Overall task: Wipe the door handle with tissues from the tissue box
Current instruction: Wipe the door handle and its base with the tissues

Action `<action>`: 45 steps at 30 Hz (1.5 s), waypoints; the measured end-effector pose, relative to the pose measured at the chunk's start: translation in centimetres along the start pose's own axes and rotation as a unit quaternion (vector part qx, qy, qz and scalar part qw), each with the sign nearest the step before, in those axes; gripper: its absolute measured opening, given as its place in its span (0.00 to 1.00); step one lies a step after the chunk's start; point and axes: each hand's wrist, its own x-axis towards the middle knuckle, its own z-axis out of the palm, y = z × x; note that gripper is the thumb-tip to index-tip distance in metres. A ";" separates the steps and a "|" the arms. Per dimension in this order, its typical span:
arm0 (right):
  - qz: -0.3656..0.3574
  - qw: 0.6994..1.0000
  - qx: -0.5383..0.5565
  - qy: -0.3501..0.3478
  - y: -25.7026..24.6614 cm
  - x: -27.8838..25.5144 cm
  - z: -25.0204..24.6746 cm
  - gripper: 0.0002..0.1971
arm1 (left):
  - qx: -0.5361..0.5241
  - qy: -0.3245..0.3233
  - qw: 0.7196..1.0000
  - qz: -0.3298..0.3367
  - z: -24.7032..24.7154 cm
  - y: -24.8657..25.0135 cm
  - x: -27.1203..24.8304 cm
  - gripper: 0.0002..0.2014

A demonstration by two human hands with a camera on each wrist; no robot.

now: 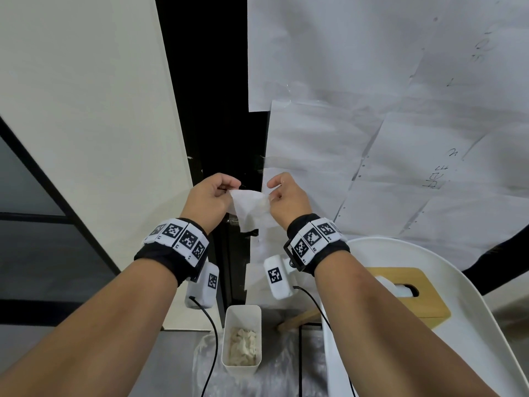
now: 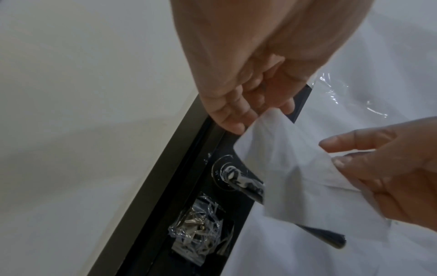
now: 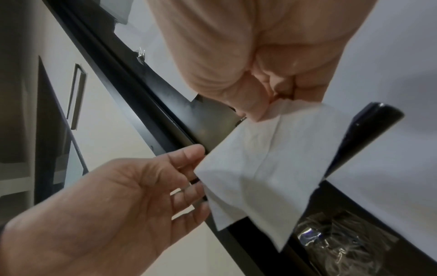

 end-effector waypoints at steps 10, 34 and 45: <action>-0.027 0.999 0.020 -0.027 -0.6 -0.6 -0.4 0.10 | 0.227 -0.058 0.970 0.063 1.2 -1.2 -0.5 0.07; -0.090 0.933 -0.346 -0.048 3.1 -0.6 0.1 0.14 | 0.256 0.051 0.961 0.090 4.5 -2.6 -0.2 0.03; -0.108 0.924 -0.359 -0.078 3.1 0.2 0.1 0.10 | 0.324 -0.010 0.938 0.120 6.1 -3.7 -0.1 0.10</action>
